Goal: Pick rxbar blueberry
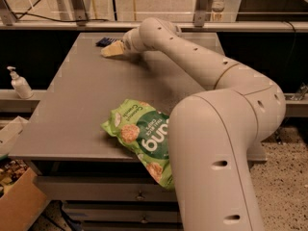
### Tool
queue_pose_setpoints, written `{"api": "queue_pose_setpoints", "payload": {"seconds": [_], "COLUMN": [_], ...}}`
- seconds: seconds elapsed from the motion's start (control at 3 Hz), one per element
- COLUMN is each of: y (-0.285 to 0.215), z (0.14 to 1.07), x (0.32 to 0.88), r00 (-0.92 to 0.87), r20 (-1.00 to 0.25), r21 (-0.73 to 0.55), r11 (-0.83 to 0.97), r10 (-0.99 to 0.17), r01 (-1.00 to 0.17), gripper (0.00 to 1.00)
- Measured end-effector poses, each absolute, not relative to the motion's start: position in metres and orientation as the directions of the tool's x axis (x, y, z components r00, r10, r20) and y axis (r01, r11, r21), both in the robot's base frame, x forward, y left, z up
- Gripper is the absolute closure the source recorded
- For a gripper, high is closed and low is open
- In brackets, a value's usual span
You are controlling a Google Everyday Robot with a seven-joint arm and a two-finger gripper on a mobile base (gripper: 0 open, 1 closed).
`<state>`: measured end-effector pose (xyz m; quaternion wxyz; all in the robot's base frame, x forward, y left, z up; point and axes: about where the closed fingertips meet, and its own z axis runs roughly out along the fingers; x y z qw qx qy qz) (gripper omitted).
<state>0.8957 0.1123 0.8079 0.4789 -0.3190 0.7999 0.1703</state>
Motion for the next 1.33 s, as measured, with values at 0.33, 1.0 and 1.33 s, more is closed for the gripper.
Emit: {"api": "queue_pose_setpoints", "payload": {"seconds": [0.33, 1.0, 1.33], "y": [0.1123, 0.1122, 0.1122], "z": [0.8123, 0.8202, 0.8205], "x": [0.8957, 0.8957, 0.8956], "r00": [-0.338, -0.338, -0.338], "r20": [-0.875, -0.875, -0.875], "r21": [-0.033, -0.033, -0.033], "r11": [0.738, 0.738, 0.738], "r10": [-0.347, -0.347, -0.347], "r01": [-0.673, -0.673, -0.673], "gripper": [0.64, 1.0, 1.0]}}
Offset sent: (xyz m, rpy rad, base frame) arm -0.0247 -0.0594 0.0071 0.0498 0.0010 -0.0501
